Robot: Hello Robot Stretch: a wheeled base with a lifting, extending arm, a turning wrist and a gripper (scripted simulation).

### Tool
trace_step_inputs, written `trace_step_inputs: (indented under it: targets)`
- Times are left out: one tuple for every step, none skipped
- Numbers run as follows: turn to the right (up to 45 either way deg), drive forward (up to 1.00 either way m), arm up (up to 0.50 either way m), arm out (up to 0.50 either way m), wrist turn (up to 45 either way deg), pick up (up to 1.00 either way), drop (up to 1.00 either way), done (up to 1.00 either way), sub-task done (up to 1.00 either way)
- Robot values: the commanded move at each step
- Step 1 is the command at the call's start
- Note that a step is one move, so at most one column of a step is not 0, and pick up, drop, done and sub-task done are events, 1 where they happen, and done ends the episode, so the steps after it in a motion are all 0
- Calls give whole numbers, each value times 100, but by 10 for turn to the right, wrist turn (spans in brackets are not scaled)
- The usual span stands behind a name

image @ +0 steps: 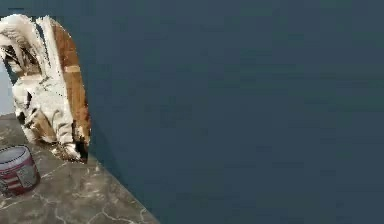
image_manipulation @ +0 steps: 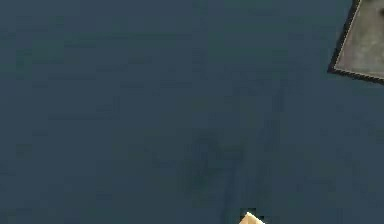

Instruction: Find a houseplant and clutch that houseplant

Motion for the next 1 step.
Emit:
trace_step_inputs:
  targets:
    - [-450, 0, 0, 0, 0, 0, 0, 0, 0]
